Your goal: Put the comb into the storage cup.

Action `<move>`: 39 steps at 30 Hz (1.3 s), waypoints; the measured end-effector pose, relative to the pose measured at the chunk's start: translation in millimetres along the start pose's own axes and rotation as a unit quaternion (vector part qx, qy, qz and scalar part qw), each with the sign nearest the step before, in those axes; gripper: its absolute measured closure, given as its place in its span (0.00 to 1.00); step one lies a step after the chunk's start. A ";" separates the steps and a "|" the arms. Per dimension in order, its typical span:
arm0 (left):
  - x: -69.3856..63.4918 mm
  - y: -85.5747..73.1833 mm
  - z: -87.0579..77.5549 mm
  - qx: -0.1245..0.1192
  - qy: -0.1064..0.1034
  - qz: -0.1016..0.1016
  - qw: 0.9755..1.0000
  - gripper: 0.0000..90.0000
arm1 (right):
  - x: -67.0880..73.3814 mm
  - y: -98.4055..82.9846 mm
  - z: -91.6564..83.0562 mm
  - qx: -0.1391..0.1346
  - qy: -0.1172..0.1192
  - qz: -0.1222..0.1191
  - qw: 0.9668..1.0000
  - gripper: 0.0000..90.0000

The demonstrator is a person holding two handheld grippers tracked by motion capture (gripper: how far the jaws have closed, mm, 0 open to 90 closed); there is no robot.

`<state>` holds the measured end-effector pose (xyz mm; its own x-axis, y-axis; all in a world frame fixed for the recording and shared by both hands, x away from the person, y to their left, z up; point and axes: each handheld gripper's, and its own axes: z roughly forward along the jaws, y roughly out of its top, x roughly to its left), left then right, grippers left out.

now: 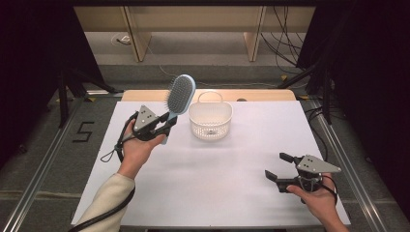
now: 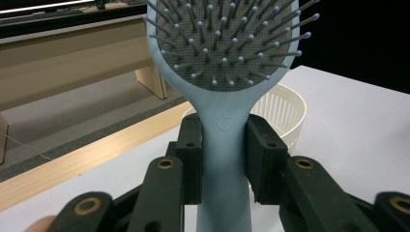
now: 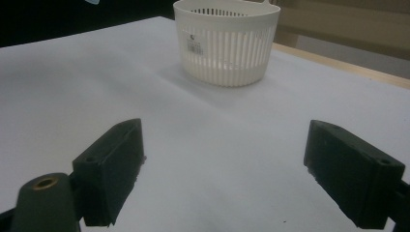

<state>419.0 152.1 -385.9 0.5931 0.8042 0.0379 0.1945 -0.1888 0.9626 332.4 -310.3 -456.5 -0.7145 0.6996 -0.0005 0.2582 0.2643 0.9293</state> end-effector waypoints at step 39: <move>-6.0 8.6 13.1 -0.007 -0.008 0.001 1.000 0.77 | -0.3 -0.2 -0.2 0.001 0.000 -0.002 1.000 0.17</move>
<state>427.3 138.3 -381.3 0.6067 0.7941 0.0362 0.1813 -0.1825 0.9663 332.5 -310.8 -456.6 -0.7150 0.6991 -0.0042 0.2573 0.2687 0.9282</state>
